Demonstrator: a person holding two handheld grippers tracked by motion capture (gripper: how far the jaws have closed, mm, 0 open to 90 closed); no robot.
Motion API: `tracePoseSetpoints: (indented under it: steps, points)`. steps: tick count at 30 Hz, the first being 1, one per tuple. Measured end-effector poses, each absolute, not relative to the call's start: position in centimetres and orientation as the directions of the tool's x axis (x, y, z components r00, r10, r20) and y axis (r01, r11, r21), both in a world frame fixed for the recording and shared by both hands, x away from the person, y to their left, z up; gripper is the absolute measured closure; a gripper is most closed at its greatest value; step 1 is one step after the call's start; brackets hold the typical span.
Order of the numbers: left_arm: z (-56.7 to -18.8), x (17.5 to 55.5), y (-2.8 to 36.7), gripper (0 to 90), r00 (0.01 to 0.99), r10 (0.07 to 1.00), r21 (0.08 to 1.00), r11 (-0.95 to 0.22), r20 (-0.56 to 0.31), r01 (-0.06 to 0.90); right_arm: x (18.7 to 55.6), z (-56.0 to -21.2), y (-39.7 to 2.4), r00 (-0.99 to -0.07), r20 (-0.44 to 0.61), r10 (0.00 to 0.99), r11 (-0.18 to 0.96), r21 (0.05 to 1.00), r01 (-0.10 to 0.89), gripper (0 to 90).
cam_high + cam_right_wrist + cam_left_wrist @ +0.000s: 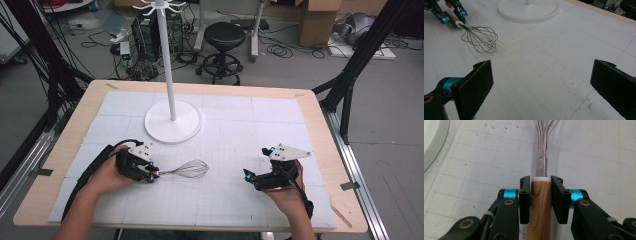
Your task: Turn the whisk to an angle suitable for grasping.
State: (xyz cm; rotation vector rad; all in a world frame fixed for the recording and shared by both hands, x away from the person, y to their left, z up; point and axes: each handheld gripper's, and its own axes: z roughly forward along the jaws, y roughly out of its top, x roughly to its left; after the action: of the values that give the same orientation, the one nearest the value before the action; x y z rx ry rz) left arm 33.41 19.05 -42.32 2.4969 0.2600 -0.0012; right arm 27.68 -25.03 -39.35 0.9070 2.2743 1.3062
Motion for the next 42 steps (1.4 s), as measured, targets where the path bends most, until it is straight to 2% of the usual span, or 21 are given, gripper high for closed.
tracePoseSetpoints:
  steps: [1, 2, 5, 6, 9, 18, 22, 27, 30, 31, 32, 33, 35, 42]
  points:
    - [-42.3, 33.4, 19.1, 67.6, 0.981, 0.183, 0.587, -0.787, -0.071, 0.190, 27.7, -39.3, -25.1, -0.731, -0.003, 0.682, 0.370, 0.864, 0.342, 3.3]
    - [-42.4, 33.5, 19.2, 60.7, 0.980, 0.180, 0.591, -0.783, -0.081, 0.193, 27.7, -39.3, -25.1, -0.731, -0.003, 0.682, 0.370, 0.864, 0.342, 3.3]
    - [-42.4, 33.6, 19.3, 56.9, 0.979, 0.185, 0.586, -0.786, -0.081, 0.197, 27.8, -39.4, -25.0, -0.730, -0.005, 0.683, 0.376, 0.859, 0.346, 3.3]
    - [-42.2, 33.6, 19.6, 50.0, 0.976, 0.197, 0.600, -0.772, -0.090, 0.211, 27.7, -39.4, -25.0, -0.730, -0.002, 0.683, 0.376, 0.859, 0.349, 3.3]
    - [-41.8, 33.7, 20.3, 45.2, 0.975, 0.204, 0.631, -0.745, -0.093, 0.216, 27.7, -39.3, -25.0, -0.732, 0.001, 0.681, 0.370, 0.862, 0.345, 3.3]
    - [-41.5, 33.7, 22.8, 43.7, 0.963, 0.232, 0.682, -0.682, -0.138, 0.262, 27.7, -39.4, -25.3, -0.727, 0.008, 0.687, 0.360, 0.864, 0.351, 3.3]
    - [-42.1, 33.9, 23.6, 41.8, 0.958, 0.240, 0.678, -0.679, -0.156, 0.281, 27.6, -39.3, -25.4, -0.729, 0.004, 0.684, 0.362, 0.867, 0.344, 3.3]
    - [-42.3, 33.7, 23.3, 43.8, 0.963, 0.217, 0.676, -0.686, -0.161, 0.268, 27.6, -39.3, -25.7, -0.724, 0.000, 0.690, 0.359, 0.869, 0.341, 3.3]
    - [-42.5, 33.6, 23.0, 55.8, 0.967, 0.193, 0.656, -0.711, -0.164, 0.253, 27.6, -39.3, -25.6, -0.722, 0.005, 0.692, 0.356, 0.868, 0.346, 3.3]
    - [-42.7, 33.6, 22.8, 55.8, 0.969, 0.183, 0.648, -0.720, -0.166, 0.247, 27.6, -39.3, -25.6, -0.723, 0.004, 0.691, 0.358, 0.867, 0.347, 3.3]
    - [-42.8, 33.5, 22.6, 62.9, 0.969, 0.176, 0.640, -0.728, -0.171, 0.245, 27.6, -39.3, -25.5, -0.723, -0.001, 0.691, 0.364, 0.864, 0.347, 3.3]
    - [-43.0, 33.4, 22.4, 65.7, 0.973, 0.170, 0.633, -0.739, -0.158, 0.232, 27.6, -39.3, -25.5, -0.724, -0.002, 0.690, 0.366, 0.863, 0.347, 3.3]
    - [-43.0, 33.2, 22.0, 67.2, 0.980, 0.160, 0.629, -0.751, -0.122, 0.201, 27.6, -39.3, -25.5, -0.723, 0.000, 0.691, 0.363, 0.865, 0.347, 3.3]
    - [-42.9, 33.0, 21.8, 70.0, 0.982, 0.155, 0.626, -0.756, -0.112, 0.190, 27.6, -39.3, -25.6, -0.722, 0.000, 0.692, 0.359, 0.868, 0.344, 3.3]
